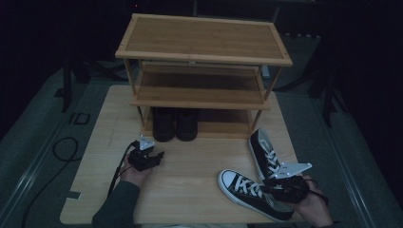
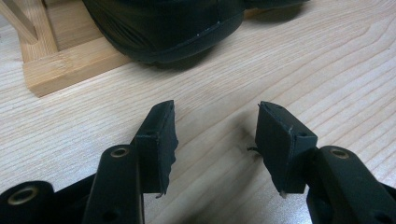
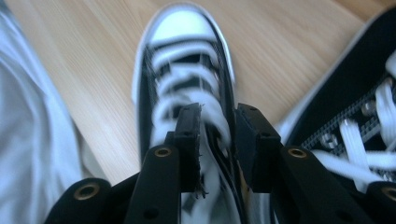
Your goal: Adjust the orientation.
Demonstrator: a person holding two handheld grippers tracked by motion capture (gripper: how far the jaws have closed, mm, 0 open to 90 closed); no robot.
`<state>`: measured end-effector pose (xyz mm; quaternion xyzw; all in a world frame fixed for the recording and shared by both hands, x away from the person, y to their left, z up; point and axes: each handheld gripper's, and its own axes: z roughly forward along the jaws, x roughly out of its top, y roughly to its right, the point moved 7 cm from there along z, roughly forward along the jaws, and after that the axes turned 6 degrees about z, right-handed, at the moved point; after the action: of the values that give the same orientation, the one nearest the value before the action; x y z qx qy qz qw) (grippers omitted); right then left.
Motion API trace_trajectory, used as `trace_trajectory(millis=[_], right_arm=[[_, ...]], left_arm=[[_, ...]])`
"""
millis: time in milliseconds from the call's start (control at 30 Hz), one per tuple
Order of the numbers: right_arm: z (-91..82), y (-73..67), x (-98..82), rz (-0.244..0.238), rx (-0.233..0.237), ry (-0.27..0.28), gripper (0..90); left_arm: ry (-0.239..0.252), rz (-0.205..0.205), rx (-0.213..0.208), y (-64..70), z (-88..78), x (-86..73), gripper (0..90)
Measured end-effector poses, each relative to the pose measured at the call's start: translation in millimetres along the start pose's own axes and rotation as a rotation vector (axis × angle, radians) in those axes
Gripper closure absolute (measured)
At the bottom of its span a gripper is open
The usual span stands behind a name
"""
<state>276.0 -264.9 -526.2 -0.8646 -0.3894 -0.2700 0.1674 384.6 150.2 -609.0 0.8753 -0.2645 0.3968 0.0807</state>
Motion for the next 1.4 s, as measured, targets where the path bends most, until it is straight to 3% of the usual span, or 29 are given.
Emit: trace_trajectory(millis=[100,133,200,233,267,733,800,1100,1133,1400], right_arm=[[3.4,0.9,-4.1,-0.01,-0.007,-0.024,70.9],[8.7,1.9,-7.4,-0.021,-0.024,-0.054,71.3],[13.0,1.6,-7.7,-0.025,-0.013,-0.062,77.0],[13.0,1.6,-7.7,-0.025,-0.013,-0.062,77.0],[15.8,1.6,-6.3,-0.029,-0.013,-0.064,83.4],[14.3,0.4,6.1,0.004,-0.013,-0.03,85.8],[15.6,-6.6,12.4,0.001,0.012,-0.007,85.9],[35.8,-16.2,42.9,-0.011,0.03,0.036,86.1],[43.6,-16.1,52.4,0.002,0.034,0.057,86.2],[65.8,-14.3,79.6,0.045,0.035,0.106,86.2]], left_arm=[[0.0,0.0,0.0,0.0,0.0,0.0,48.1],[0.0,0.0,0.0,0.0,0.0,0.0,48.1],[0.0,0.0,0.0,0.0,0.0,0.0,48.1],[0.0,0.0,0.0,0.0,0.0,0.0,48.1],[0.0,0.0,0.0,0.0,0.0,0.0,48.1],[0.0,0.0,0.0,0.0,0.0,0.0,48.1],[0.0,0.0,0.0,0.0,0.0,0.0,48.1],[0.0,0.0,-0.001,0.1,0.0,0.0,48.0],[0.0,0.0,-0.001,0.1,0.0,0.0,48.0],[0.0,0.0,-0.002,0.5,-0.2,-0.1,47.8]])
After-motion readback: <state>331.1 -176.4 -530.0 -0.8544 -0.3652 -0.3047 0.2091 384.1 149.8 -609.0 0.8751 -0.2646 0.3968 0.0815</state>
